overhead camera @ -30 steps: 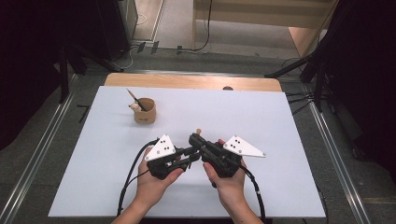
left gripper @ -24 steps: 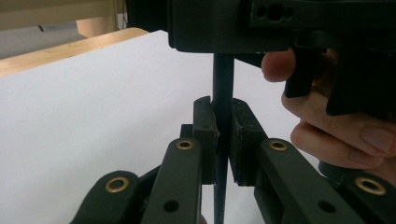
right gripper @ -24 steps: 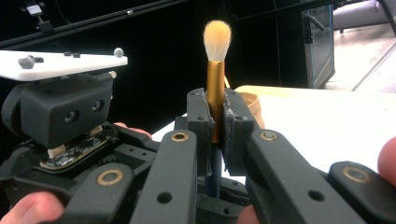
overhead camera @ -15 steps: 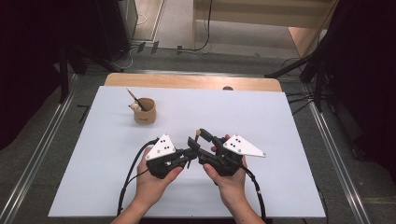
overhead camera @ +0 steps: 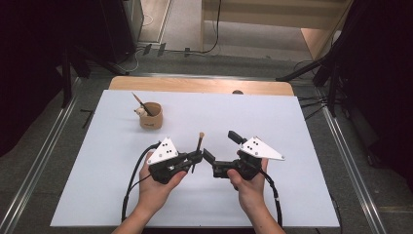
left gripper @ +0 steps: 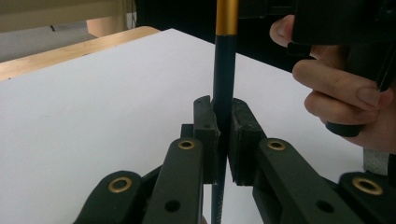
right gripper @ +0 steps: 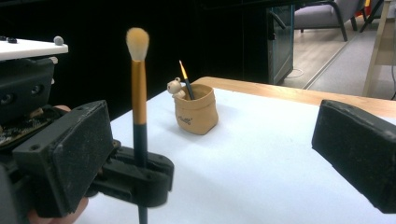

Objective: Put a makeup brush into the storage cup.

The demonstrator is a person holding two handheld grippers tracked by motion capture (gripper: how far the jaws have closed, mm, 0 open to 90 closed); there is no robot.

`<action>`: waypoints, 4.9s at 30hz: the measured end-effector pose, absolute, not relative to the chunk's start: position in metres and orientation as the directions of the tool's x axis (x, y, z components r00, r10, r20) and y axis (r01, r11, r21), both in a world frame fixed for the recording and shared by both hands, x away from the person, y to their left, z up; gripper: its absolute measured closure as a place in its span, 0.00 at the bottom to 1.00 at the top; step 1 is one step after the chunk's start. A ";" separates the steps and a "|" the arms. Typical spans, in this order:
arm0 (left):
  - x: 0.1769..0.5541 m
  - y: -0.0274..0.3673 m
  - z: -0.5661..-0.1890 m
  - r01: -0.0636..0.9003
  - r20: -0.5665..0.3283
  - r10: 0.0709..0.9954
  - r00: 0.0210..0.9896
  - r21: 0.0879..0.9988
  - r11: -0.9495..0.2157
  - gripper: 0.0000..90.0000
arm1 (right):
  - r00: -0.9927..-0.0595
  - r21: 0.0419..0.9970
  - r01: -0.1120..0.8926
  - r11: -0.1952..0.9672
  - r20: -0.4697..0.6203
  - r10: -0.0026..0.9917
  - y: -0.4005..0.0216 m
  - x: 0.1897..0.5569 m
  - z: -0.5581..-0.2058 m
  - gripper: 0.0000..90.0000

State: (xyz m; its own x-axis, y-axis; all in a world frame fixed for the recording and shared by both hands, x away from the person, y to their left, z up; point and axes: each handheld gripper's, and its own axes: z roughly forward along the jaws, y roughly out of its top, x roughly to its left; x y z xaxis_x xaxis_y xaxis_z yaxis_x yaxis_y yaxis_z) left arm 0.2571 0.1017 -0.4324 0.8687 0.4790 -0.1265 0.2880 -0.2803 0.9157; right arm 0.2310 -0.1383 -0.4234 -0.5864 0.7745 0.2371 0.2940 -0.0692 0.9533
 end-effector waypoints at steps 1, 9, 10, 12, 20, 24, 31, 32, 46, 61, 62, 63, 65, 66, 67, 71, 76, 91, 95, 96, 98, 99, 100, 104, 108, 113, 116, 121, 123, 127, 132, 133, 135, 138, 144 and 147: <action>0.258 0.103 -0.432 0.287 -0.125 0.480 0.868 0.916 -0.279 0.93 | -0.584 0.952 0.298 -0.068 0.238 0.776 -0.140 0.231 -0.423 0.00; 0.262 0.115 -0.431 0.296 -0.133 0.510 0.850 0.921 -0.254 0.93 | -0.574 0.955 0.290 -0.064 0.228 0.786 -0.150 0.234 -0.423 0.00; 0.263 0.118 -0.430 0.293 -0.129 0.513 0.849 0.922 -0.254 0.93 | -0.570 0.955 0.290 -0.060 0.223 0.791 -0.150 0.234 -0.423 0.00; 0.265 0.122 -0.430 0.298 -0.133 0.523 0.842 0.922 -0.247 0.93 | -0.565 0.958 0.282 -0.053 0.210 0.798 -0.153 0.235 -0.424 0.00; 0.268 0.135 -0.426 0.299 -0.133 0.553 0.822 0.928 -0.222 0.93 | -0.549 0.959 0.281 -0.038 0.193 0.813 -0.159 0.238 -0.428 0.00; 0.270 0.140 -0.425 0.298 -0.133 0.567 0.813 0.931 -0.208 0.93 | -0.543 0.959 0.283 -0.030 0.186 0.819 -0.163 0.240 -0.431 0.00; 0.273 0.150 -0.422 0.297 -0.135 0.588 0.798 0.937 -0.187 0.93 | -0.533 0.963 0.269 0.003 0.147 0.833 -0.170 0.243 -0.436 0.00; 0.273 0.152 -0.422 0.297 -0.138 0.590 0.796 0.937 -0.182 0.93 | -0.535 0.965 0.264 0.006 0.141 0.833 -0.171 0.243 -0.437 0.00; 0.280 0.173 -0.420 0.311 -0.156 0.632 0.759 0.940 -0.142 0.93 | -0.511 0.969 0.227 0.097 0.034 0.859 -0.188 0.239 -0.449 0.00; 0.287 0.181 -0.421 0.317 -0.171 0.655 0.736 0.942 -0.111 0.93 | -0.468 0.967 0.238 0.093 0.030 0.883 -0.234 0.223 -0.466 0.00; 0.287 0.182 -0.421 0.318 -0.171 0.656 0.735 0.942 -0.110 0.93 | -0.461 0.966 0.240 0.091 0.031 0.887 -0.238 0.221 -0.467 0.00; 0.288 0.182 -0.420 0.316 -0.170 0.656 0.735 0.942 -0.110 0.93 | -0.457 0.966 0.241 0.089 0.032 0.889 -0.242 0.219 -0.468 0.00; 0.290 0.183 -0.420 0.316 -0.169 0.659 0.733 0.943 -0.109 0.93 | -0.447 0.967 0.239 0.088 0.030 0.894 -0.249 0.216 -0.469 0.00; 0.290 0.183 -0.419 0.317 -0.172 0.662 0.730 0.943 -0.105 0.93 | -0.444 0.967 0.236 0.091 0.024 0.896 -0.253 0.215 -0.469 0.00; 0.291 0.184 -0.419 0.315 -0.168 0.663 0.730 0.943 -0.108 0.93 | -0.439 0.967 0.237 0.091 0.023 0.898 -0.256 0.214 -0.469 0.00; 0.293 0.185 -0.416 0.309 -0.164 0.668 0.726 0.945 -0.103 0.93 | -0.431 0.967 0.236 0.097 0.015 0.902 -0.266 0.210 -0.471 0.00; 0.297 0.188 -0.411 0.301 -0.159 0.676 0.720 0.949 -0.097 0.93 | -0.422 0.964 0.243 0.108 0.005 0.907 -0.277 0.206 -0.476 0.00; 0.315 0.192 -0.402 0.279 -0.152 0.697 0.701 0.958 -0.071 0.93 | -0.429 0.964 0.247 0.098 0.019 0.903 -0.299 0.188 -0.486 0.00; 0.321 0.195 -0.399 0.276 -0.152 0.707 0.691 0.959 -0.064 0.93 | -0.418 0.962 0.255 0.100 0.017 0.908 -0.301 0.186 -0.488 0.00; 0.323 0.195 -0.398 0.274 -0.147 0.713 0.686 0.960 -0.066 0.93 | -0.416 0.961 0.258 0.099 0.018 0.909 -0.301 0.187 -0.489 0.00; 0.327 0.198 -0.397 0.266 -0.142 0.721 0.678 0.962 -0.060 0.93 | -0.415 0.960 0.262 0.102 0.016 0.910 -0.301 0.187 -0.490 0.00; 0.329 0.199 -0.396 0.268 -0.145 0.724 0.674 0.962 -0.056 0.93 | -0.416 0.959 0.265 0.104 0.016 0.909 -0.300 0.187 -0.491 0.00; 0.331 0.201 -0.395 0.265 -0.143 0.729 0.670 0.963 -0.054 0.93 | -0.418 0.958 0.267 0.109 0.013 0.908 -0.299 0.187 -0.492 0.00; 0.338 0.204 -0.391 0.260 -0.148 0.740 0.656 0.965 -0.036 0.93 | -0.420 0.957 0.262 0.127 -0.006 0.908 -0.299 0.187 -0.492 0.00; 0.344 0.207 -0.390 0.248 -0.138 0.756 0.640 0.968 -0.034 0.93 | -0.415 0.955 0.269 0.127 -0.004 0.910 -0.299 0.187 -0.494 0.00; 0.354 0.211 -0.391 0.240 -0.151 0.768 0.623 0.971 -0.004 0.93 | -0.420 0.952 0.274 0.138 -0.010 0.907 -0.301 0.185 -0.496 0.00; 0.360 0.211 -0.392 0.244 -0.159 0.768 0.620 0.970 0.004 0.93 | -0.412 0.952 0.281 0.121 0.005 0.911 -0.304 0.184 -0.496 0.00; 0.367 0.209 -0.394 0.226 -0.137 0.783 0.607 0.974 -0.005 0.93 | -0.412 0.954 0.276 0.121 0.004 0.911 -0.305 0.185 -0.496 0.00; 0.371 0.209 -0.395 0.225 -0.131 0.793 0.594 0.974 -0.007 0.93 | -0.411 0.953 0.278 0.120 0.005 0.912 -0.305 0.185 -0.497 0.00; 0.378 0.208 -0.399 0.225 -0.131 0.806 0.578 0.974 -0.002 0.93 | -0.409 0.954 0.278 0.115 0.009 0.912 -0.306 0.185 -0.496 0.00; 0.385 0.206 -0.404 0.219 -0.118 0.811 0.573 0.976 -0.013 0.93 | -0.405 0.953 0.283 0.108 0.017 0.914 -0.307 0.185 -0.497 0.00; 0.387 0.206 -0.405 0.222 -0.115 0.815 0.569 0.975 -0.018 0.93 | -0.405 0.953 0.283 0.106 0.019 0.914 -0.307 0.185 -0.497 0.00; 0.390 0.206 -0.407 0.236 -0.128 0.817 0.562 0.972 -0.010 0.93 | -0.406 0.954 0.281 0.103 0.021 0.913 -0.308 0.186 -0.497 0.00; 0.396 0.205 -0.412 0.256 -0.143 0.825 0.547 0.967 -0.003 0.93 | -0.407 0.954 0.281 0.102 0.022 0.913 -0.308 0.185 -0.497 0.00; 0.406 0.201 -0.421 0.266 -0.139 0.841 0.522 0.964 -0.006 0.93 | -0.407 0.954 0.282 0.102 0.023 0.913 -0.308 0.186 -0.497 0.00; 0.407 0.199 -0.426 0.256 -0.118 0.858 0.500 0.967 -0.016 0.93 | -0.405 0.954 0.285 0.097 0.028 0.914 -0.309 0.185 -0.497 0.00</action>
State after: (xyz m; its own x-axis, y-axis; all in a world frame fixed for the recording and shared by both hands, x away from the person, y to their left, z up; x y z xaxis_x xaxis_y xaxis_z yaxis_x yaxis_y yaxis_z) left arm 0.4074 0.1985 -0.4260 0.4997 0.8582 -0.1178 0.2560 -0.0163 0.9665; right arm 0.1854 -0.3092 -0.4966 -0.4049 0.9139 0.0282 0.2852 0.0970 0.9535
